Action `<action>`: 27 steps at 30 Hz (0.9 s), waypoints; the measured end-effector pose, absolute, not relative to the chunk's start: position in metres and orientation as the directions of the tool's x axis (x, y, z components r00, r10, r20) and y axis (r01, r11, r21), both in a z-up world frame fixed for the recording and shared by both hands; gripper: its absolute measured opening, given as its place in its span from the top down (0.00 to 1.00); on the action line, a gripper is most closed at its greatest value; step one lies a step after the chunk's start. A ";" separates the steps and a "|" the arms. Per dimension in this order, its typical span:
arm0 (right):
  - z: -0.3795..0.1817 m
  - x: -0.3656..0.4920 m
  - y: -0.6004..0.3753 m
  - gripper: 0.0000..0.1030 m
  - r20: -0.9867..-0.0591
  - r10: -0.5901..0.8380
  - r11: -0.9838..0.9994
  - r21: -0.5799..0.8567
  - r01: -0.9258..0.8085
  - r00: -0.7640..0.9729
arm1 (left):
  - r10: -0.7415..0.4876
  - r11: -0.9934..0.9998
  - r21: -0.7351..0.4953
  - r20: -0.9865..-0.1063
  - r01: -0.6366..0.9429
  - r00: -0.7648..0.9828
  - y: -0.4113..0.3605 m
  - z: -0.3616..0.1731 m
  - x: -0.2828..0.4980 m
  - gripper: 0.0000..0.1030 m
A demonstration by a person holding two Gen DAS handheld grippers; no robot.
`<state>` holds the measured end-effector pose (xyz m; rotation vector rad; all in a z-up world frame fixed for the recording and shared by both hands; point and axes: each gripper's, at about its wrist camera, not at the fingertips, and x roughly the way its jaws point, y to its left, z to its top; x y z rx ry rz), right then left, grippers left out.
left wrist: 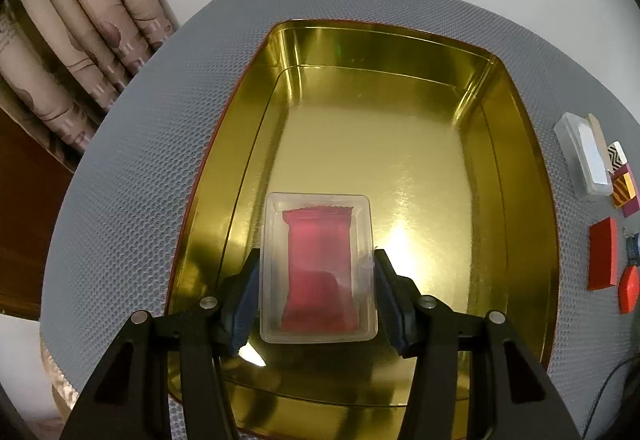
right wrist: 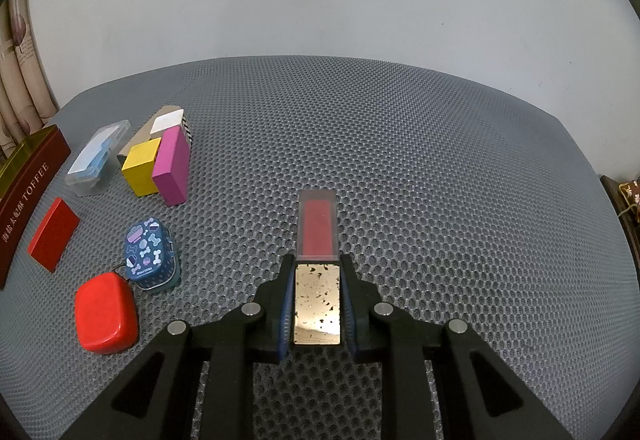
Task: Organize rigid objects
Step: 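Lower the clear box into the tin and open the left gripper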
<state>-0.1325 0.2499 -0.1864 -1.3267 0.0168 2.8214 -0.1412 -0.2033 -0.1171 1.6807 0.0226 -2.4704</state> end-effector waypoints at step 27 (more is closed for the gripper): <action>-0.186 -0.139 0.247 0.80 -0.770 0.023 -1.000 -0.007 -0.026 -0.638 | -0.100 -0.989 0.039 -0.886 0.142 -0.452 -0.180 -0.084 -0.124 0.44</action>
